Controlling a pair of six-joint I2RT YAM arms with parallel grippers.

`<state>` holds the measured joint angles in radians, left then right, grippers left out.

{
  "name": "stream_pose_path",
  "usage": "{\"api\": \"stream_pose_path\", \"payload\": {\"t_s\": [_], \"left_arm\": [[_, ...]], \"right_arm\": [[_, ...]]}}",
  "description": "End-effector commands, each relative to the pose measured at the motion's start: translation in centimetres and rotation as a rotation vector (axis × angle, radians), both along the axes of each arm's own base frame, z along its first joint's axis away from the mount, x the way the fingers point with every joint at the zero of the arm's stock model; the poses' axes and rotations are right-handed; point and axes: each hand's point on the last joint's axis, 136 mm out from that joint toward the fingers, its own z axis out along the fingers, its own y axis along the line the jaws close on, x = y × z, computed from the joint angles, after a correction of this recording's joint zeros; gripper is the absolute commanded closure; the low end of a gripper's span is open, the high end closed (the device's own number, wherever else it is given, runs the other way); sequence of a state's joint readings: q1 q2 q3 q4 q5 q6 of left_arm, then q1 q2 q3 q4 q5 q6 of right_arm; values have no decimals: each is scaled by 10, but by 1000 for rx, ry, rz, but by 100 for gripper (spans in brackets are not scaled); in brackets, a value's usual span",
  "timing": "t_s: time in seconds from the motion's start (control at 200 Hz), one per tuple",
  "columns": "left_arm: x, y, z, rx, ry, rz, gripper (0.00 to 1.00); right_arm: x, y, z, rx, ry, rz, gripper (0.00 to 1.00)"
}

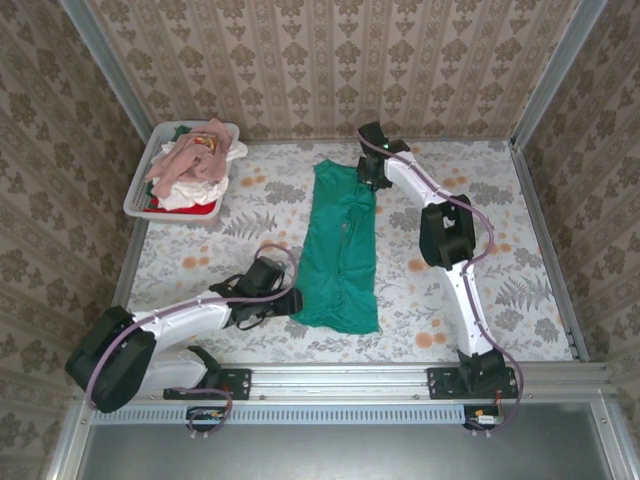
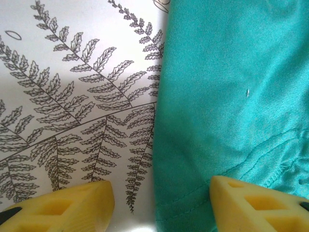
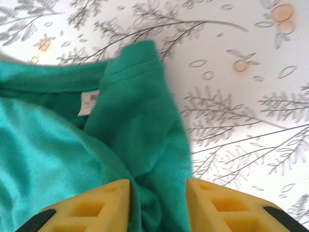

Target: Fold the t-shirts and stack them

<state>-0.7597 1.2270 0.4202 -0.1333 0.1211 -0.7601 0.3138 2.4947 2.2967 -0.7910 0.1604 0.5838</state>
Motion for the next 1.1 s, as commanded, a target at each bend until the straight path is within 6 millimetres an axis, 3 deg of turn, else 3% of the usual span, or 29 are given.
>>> {"api": "stream_pose_path", "payload": {"t_s": [0.0,0.14,0.25,0.35,0.49,0.575,0.66,0.85,0.995,1.095], "left_arm": [[-51,0,-35,-19,204,-62,41],[-53,1,-36,-11,209,-56,41],[-51,0,-34,-9,202,-58,40],[-48,-1,-33,0,199,-61,41],[-48,-1,-32,-1,196,-62,40],[-48,0,-32,4,195,-66,40],[-49,2,-34,12,196,-65,41],[-48,2,-34,14,196,-66,40],[-49,4,-34,17,193,-62,40],[-49,5,-33,18,188,-62,40]], "right_arm": [[-8,-9,-4,0,56,-26,61],[-13,6,36,3,-28,27,58],[-7,34,59,15,-116,108,55],[-1,51,46,21,-91,150,54],[-4,54,13,-24,-6,161,53],[-7,46,0,-61,27,146,54],[-10,37,2,-108,33,128,56],[-7,4,25,-193,14,92,74],[-8,-26,25,-239,49,77,91],[-8,-38,25,-220,55,69,88]]}}
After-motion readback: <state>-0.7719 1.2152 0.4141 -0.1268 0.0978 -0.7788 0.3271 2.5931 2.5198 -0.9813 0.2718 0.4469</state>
